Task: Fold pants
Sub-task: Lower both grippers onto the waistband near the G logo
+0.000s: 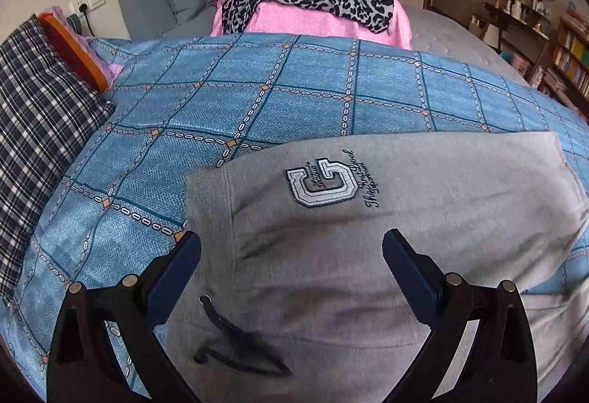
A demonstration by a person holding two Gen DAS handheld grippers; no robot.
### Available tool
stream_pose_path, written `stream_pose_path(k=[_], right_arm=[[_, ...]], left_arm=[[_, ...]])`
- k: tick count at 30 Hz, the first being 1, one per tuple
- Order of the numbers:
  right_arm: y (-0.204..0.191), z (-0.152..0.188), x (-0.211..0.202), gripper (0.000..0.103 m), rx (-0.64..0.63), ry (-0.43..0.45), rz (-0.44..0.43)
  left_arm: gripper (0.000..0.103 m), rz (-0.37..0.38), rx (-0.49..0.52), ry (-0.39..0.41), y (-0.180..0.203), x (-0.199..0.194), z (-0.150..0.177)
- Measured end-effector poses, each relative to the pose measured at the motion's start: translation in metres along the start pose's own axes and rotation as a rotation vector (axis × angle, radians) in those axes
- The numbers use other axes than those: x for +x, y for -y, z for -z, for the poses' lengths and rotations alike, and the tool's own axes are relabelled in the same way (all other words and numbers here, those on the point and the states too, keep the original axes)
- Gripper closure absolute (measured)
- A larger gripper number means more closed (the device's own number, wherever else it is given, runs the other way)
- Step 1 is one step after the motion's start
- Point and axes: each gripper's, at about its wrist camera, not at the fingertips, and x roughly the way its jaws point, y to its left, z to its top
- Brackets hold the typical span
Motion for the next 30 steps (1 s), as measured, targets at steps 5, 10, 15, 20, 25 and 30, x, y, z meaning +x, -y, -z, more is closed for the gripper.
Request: stream_pose_path(k=[5,10,15,20,25,30], right_arm=[[-0.003,-0.014,0.031,0.002,-0.019,-0.025,-0.007],[-0.005,-0.022,0.053,0.002,-0.012,-0.051,-0.035],[-0.005,-0.029,0.071,0.002,-0.004,-0.065,-0.051],[0.008,-0.039,0.091,0.002,0.028,-0.073,-0.068],[0.032,-0.057,0.115,0.002,0.043,-0.051,-0.014],[0.061,-0.082,0.149,0.002,0.077,-0.082,-0.008]], left_arm=[[0.005,-0.03,-0.027,-0.044,-0.031,0.035,-0.024],[0.005,-0.023,-0.006,-0.07,-0.043,0.064,-0.039],[0.005,-0.003,0.015,-0.084,-0.047,0.086,-0.047],[0.016,0.007,-0.001,-0.114,-0.052,0.106,-0.047],[0.043,0.013,-0.027,-0.104,-0.06,0.111,-0.042],[0.068,0.105,-0.069,-0.072,-0.068,0.103,-0.04]])
